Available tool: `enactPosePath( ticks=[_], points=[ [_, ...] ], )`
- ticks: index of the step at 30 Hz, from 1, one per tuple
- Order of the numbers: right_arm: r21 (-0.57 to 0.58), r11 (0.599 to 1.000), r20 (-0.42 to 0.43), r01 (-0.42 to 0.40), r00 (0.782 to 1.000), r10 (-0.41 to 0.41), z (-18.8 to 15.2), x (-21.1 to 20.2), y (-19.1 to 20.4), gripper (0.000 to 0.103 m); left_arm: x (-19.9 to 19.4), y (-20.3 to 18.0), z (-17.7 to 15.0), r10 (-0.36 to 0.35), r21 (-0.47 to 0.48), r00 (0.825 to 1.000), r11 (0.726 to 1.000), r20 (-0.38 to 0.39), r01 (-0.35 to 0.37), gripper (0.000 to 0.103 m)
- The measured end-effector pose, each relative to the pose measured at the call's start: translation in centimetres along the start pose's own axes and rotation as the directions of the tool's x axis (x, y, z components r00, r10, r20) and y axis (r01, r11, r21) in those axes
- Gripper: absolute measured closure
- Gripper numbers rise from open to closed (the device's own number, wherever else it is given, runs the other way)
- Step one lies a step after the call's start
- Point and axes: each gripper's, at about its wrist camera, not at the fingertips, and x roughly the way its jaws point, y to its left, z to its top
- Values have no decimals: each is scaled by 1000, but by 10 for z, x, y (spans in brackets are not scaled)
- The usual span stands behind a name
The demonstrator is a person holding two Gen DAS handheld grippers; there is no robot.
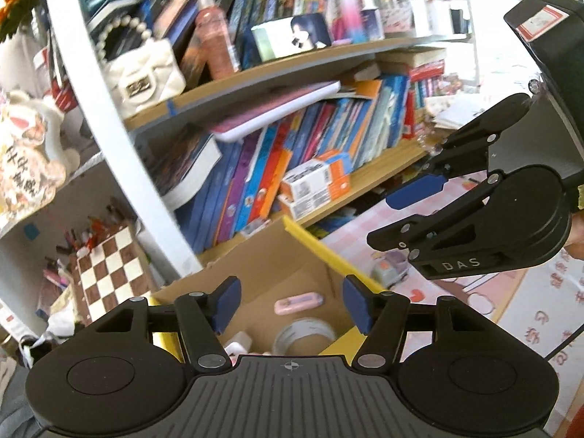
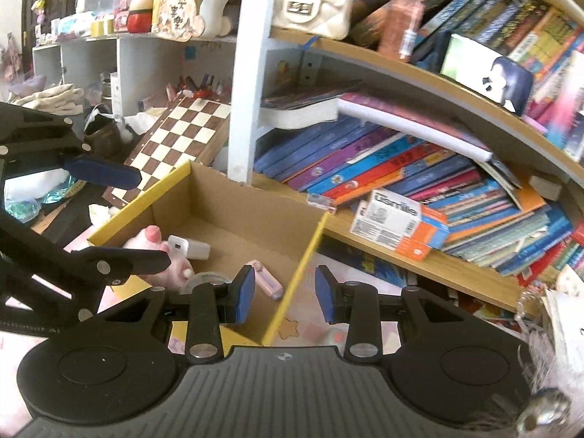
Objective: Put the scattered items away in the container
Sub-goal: 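Lift both open tools up and away from the yellow box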
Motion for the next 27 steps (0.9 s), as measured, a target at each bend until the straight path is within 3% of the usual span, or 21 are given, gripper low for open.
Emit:
enactPosePath(
  ticks=[11,27],
  points=[
    [75,994,-18,78,997,-77,-31,-25,-29,67,1,-32,16,-71,28,997,997,42,70,39],
    [225,960,-79,168,985,-154,-86,-40,-66,62,19,-71,16,-155,28,987,988,43,154,27]
  ],
)
